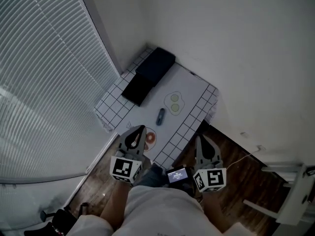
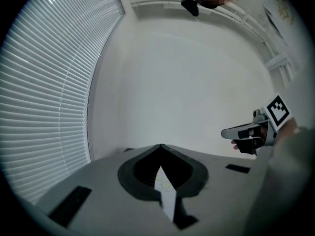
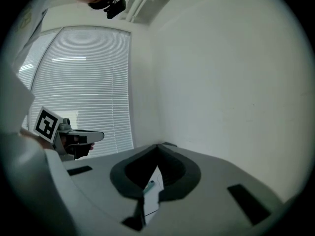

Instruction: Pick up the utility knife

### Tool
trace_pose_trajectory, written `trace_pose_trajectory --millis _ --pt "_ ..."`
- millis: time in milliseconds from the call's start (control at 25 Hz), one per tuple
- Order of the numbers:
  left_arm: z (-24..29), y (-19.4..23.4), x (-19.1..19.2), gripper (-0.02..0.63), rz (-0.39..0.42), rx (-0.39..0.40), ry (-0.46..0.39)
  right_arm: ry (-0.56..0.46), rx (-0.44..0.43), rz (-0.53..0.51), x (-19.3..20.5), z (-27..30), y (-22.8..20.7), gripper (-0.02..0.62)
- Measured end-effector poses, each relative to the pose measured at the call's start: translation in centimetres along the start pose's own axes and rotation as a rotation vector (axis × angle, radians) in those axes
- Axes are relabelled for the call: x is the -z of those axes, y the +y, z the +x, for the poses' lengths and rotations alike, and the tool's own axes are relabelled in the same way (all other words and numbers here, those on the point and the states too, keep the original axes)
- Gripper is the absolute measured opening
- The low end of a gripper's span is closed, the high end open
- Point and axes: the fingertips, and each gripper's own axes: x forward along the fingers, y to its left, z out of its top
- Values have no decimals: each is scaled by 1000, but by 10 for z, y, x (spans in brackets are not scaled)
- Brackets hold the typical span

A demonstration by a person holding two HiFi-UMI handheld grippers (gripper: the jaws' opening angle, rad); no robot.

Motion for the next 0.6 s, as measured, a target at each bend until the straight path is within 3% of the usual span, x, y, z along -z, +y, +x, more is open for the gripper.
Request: trace_pose_trajectory --millis 600 --pt "64 16 48 6 -17 84 135 107 18 2 33 54 -10 6"
